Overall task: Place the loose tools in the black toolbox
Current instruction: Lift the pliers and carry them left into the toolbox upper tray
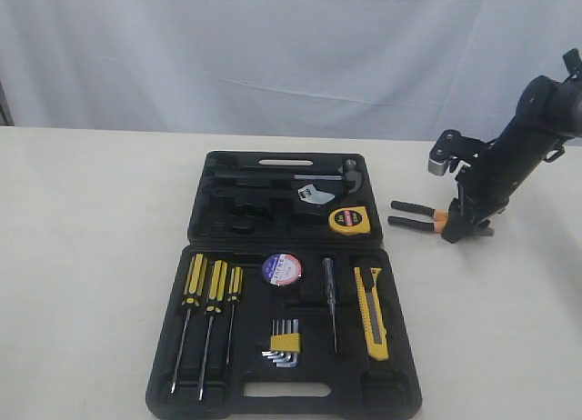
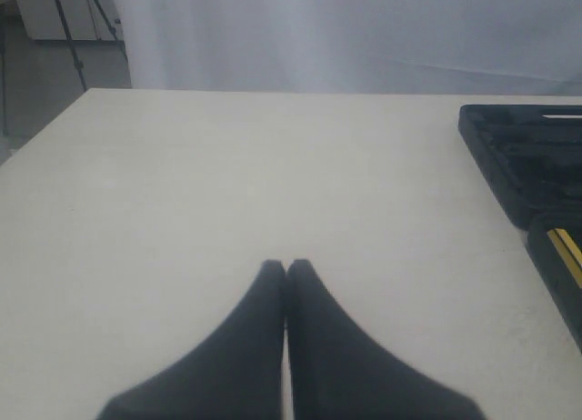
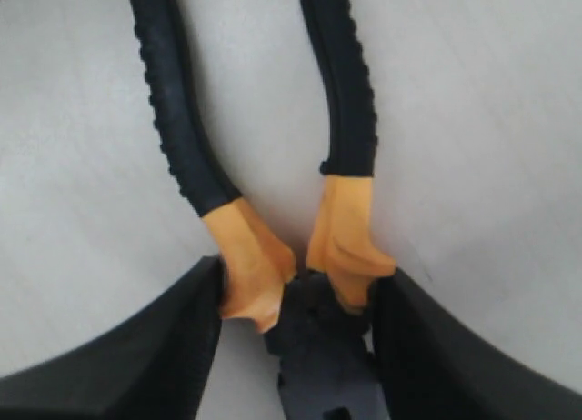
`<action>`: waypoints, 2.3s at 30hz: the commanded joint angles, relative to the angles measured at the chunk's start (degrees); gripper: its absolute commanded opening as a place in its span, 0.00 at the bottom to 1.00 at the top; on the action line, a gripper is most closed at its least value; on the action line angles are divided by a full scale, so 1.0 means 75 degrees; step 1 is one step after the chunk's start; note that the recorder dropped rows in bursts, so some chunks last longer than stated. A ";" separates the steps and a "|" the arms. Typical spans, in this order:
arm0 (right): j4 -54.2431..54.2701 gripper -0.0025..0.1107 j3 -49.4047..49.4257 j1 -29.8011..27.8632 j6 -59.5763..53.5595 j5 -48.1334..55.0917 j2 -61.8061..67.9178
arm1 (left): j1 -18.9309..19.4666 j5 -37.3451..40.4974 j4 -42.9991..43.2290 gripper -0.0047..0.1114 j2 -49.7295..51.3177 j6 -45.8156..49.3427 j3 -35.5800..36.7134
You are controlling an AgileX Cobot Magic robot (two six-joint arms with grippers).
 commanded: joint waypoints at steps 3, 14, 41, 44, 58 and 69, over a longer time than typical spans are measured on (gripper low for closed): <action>-0.0145 0.02 0.0079 -0.0019 0.0194 0.0147 -0.0352 | -0.0037 -0.0041 0.0000 0.04 -0.0010 -0.0045 0.0019; 0.0347 0.02 0.0079 0.0246 0.0520 0.0222 -0.1584 | -0.0037 -0.0041 0.0000 0.04 -0.0010 -0.0045 0.0019; -0.0204 0.02 -0.3336 0.3992 0.2085 0.0901 0.0498 | -0.0037 -0.0041 0.0000 0.04 -0.0010 -0.0045 0.0019; -0.0204 0.02 -0.3560 0.4085 0.2225 0.0931 0.0724 | -0.0037 -0.0041 0.0000 0.04 -0.0010 -0.0045 0.0019; 0.0132 0.02 -0.3560 0.4102 0.2200 0.0913 0.1206 | -0.0037 -0.0041 0.0000 0.04 -0.0010 -0.0045 0.0019; 0.0165 0.02 -0.3560 0.4102 0.2200 0.1300 0.1529 | -0.0037 -0.0041 0.0000 0.04 -0.0010 -0.0045 0.0019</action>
